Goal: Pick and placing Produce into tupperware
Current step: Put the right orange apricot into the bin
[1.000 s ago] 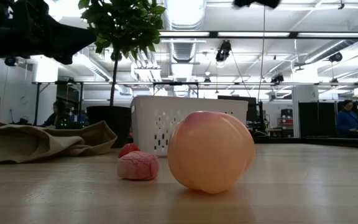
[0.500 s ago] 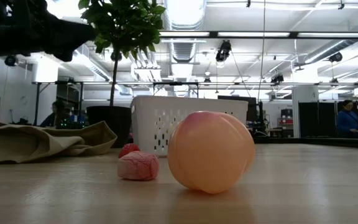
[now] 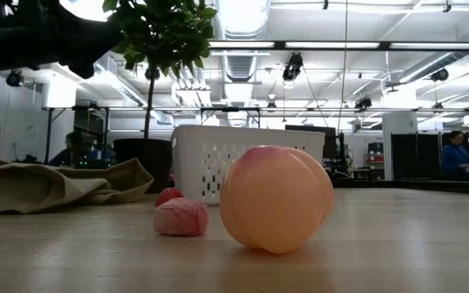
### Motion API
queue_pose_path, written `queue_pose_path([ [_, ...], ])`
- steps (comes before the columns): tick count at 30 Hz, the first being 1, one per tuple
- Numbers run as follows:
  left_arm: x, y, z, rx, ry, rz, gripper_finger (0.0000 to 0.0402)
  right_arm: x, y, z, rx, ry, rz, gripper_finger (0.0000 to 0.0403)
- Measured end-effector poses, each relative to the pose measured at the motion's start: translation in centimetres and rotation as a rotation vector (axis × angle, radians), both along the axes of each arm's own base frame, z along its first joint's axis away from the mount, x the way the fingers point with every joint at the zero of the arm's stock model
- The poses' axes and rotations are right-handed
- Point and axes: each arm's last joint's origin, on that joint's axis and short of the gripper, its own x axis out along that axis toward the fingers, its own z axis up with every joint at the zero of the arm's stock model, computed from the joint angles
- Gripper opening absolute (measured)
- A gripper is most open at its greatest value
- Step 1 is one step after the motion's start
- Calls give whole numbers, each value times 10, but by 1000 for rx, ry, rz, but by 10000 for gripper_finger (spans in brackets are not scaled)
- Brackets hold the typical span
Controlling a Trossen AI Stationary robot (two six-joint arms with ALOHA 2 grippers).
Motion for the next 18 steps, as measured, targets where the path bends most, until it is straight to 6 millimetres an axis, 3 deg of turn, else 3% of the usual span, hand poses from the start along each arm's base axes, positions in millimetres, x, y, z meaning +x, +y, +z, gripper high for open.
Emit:
queue_pose_path([
  [8,0,0,0,-1,5,0,105,-4,1,-45,103,-15,-67,267],
  [18,1,0,-2,1,16,4,105,-5,0,-71,176,-56,-66,251],
])
